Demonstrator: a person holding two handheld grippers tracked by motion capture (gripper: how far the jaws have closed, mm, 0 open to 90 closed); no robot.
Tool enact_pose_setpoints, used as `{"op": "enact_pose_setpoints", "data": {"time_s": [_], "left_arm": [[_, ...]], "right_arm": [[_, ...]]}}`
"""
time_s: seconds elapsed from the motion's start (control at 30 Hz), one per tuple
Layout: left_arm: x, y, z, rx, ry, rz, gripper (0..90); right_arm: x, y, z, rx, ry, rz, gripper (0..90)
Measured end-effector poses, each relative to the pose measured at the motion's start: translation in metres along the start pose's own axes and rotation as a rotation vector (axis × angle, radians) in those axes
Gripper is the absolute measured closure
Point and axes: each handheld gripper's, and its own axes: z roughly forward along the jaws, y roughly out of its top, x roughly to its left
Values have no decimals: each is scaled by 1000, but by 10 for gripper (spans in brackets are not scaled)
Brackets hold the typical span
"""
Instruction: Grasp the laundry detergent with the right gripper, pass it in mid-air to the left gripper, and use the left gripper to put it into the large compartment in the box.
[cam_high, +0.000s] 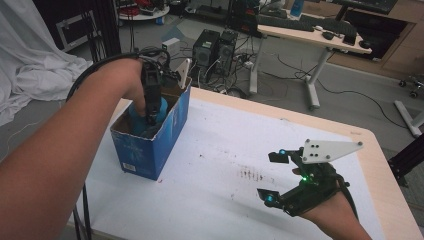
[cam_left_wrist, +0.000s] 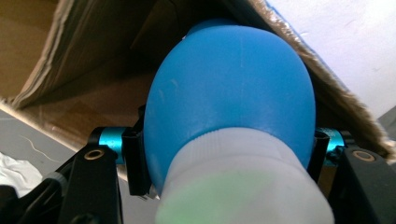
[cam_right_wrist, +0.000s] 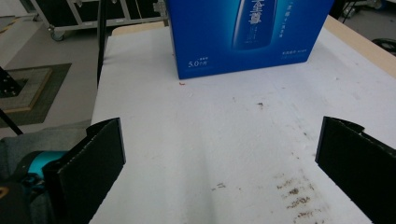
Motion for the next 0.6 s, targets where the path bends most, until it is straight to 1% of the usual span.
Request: {"op": "enact_pose_setpoints", "data": {"time_s": [0.13,0.2,0.3,0.33,0.6], "left_arm": [[2,0,10,4,-6,17,379],[2,0,17,-5,-15,18,379],[2,0,24,-4,-19,33,378],[2,-1,23,-26,-19,28,378],[5,-2,24,-34,-30,29,375]], "right_arm": [[-1,-1,1,10,-1,2,6],[-2,-2,1,9,-2,8,6],[-2,-1,2,12,-5,6,6],[-2,-1,2,12,-5,6,6],[-2,-2,4,17,-3,9,6]]}}
